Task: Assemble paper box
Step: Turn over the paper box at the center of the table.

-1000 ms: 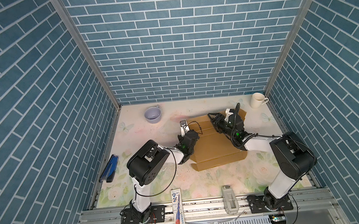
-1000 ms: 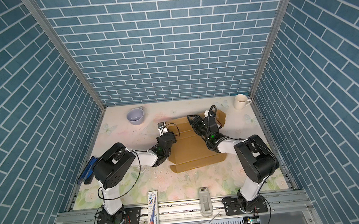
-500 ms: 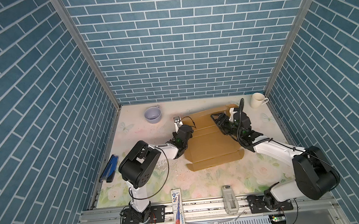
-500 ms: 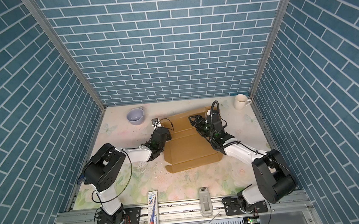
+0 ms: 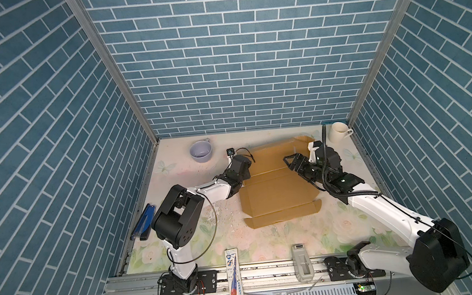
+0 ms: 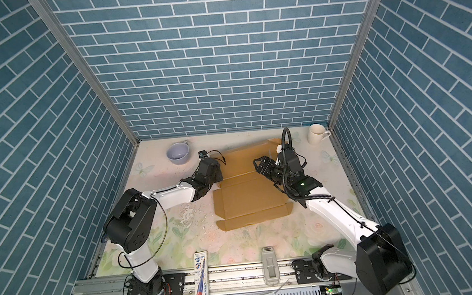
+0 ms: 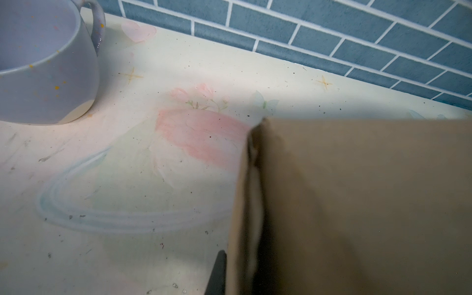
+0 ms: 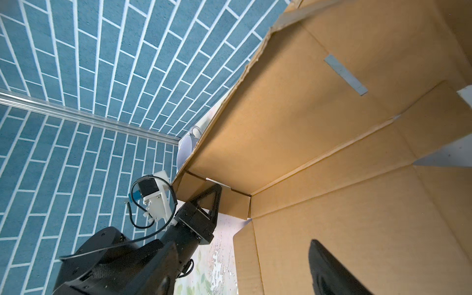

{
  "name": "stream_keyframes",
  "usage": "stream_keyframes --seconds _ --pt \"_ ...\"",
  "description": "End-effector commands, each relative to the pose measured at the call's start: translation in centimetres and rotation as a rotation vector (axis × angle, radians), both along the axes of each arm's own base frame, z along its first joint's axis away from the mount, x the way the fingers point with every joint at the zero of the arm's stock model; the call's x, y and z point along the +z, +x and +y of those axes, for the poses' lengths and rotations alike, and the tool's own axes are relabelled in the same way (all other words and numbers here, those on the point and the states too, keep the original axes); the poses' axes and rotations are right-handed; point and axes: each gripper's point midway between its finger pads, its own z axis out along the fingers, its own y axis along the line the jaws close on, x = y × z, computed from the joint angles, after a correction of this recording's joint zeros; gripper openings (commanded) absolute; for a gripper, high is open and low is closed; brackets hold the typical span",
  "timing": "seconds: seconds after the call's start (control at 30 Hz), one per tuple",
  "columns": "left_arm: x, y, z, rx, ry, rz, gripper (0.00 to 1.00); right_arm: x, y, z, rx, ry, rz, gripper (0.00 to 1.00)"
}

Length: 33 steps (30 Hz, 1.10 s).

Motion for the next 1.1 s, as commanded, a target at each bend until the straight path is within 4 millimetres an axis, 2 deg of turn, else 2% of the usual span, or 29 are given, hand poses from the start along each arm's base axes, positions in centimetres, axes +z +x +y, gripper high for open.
stream_keyframes --seconds 0.0,0.17,0.27,0.4,0.57,0.7,0.97,1.07 --pt "-0.3 -0.6 0.5 -0.015 0.005 0.08 0.0 2.8 -0.1 -0.9 0.001 -0.041 -0.057 0.8" --pt "-0.6 0.0 0.8 -0.051 0.001 0.164 0.0 5.3 -0.3 -2.9 -0.014 -0.053 -0.086 0.8" --pt "-0.5 0.2 1.3 -0.07 0.025 0.227 0.0 6.9 -0.4 -5.3 -0.055 -0.073 -0.112 0.82" --pt "-0.3 0.1 1.9 -0.095 0.081 0.303 0.0 8.1 -0.2 -8.0 -0.108 -0.091 -0.122 0.82" --pt "-0.6 -0.3 2.0 -0.171 0.137 0.453 0.0 8.2 0.5 -10.0 -0.135 -0.083 -0.087 0.82" --pt "-1.8 -1.3 2.4 -0.229 0.149 0.601 0.0 8.4 1.1 -11.2 -0.154 -0.077 -0.072 0.82" --pt "-4.8 -3.7 2.7 -0.326 0.212 0.878 0.0 7.3 2.1 -11.7 -0.152 -0.017 -0.047 0.82" --pt "-5.3 -4.3 2.6 -0.34 0.22 0.936 0.0 6.6 2.2 -11.9 -0.151 -0.014 -0.027 0.82"
